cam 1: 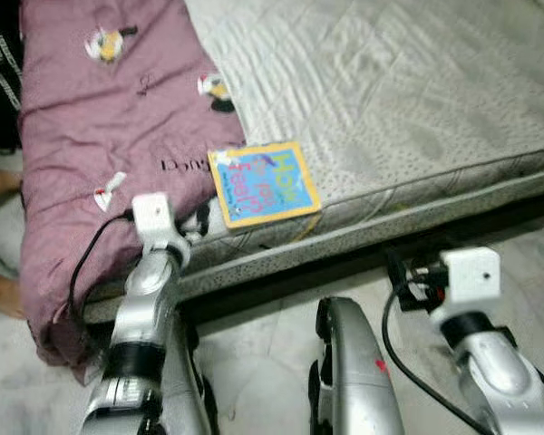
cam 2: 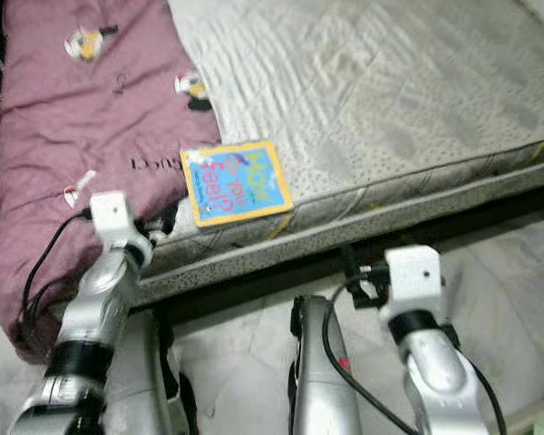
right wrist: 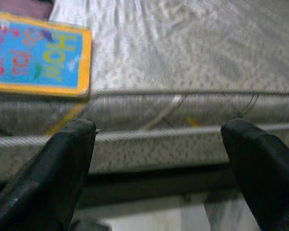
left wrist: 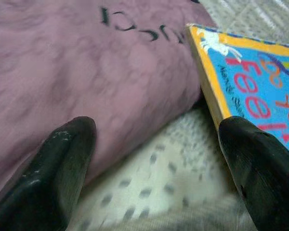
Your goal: Clean up the room
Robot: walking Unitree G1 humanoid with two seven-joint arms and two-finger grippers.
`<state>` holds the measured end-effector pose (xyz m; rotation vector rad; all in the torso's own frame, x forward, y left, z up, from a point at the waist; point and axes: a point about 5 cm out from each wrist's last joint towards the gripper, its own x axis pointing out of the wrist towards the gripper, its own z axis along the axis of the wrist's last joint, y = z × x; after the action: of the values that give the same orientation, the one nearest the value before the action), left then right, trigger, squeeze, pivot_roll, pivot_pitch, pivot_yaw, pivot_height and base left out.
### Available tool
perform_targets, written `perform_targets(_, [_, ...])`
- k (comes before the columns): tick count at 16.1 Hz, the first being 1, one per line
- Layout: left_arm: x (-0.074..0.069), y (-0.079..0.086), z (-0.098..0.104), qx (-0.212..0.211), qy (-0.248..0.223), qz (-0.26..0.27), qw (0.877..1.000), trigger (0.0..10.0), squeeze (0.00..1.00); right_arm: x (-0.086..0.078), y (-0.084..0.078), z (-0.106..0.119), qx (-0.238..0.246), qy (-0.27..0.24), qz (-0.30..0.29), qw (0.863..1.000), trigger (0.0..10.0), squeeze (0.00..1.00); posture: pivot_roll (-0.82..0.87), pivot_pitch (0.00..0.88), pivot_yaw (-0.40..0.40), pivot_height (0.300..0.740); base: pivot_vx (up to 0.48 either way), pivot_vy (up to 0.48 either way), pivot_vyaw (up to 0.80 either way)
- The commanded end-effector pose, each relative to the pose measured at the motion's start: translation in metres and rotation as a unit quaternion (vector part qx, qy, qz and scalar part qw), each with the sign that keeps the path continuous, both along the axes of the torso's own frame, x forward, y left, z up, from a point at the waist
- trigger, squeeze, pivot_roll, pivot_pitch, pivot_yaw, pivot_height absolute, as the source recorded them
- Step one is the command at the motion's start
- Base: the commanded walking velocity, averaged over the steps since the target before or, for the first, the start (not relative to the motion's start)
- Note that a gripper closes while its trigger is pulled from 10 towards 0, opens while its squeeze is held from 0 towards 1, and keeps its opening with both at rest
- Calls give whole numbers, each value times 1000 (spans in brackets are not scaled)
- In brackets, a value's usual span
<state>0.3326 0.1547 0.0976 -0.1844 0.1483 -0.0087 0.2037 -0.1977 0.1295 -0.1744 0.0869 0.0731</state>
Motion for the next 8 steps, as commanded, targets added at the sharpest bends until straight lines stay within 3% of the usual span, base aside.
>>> perform_targets(1, [0, -1, -6, -5, 8, -4, 1000, 10000, 0, -12, -8, -3, -8, 22, -11, 1000, 10000, 0, -250, 322, -17, 493, 0, 0, 0])
perform_targets(4, [8, -7, -2, -22, -12, -7, 1000, 10000, 0, -24, -6, 0, -9, 43, -10, 999, 10000, 0, -246, 336, -26, 493, 0, 0, 0])
perform_targets(8, [11, -15, 0, -37, -25, -25, 999, 10000, 0, -24, -5, 1, -12, 48, -8, 999, 10000, 0, -249, 336, -25, 493, 0, 0, 0])
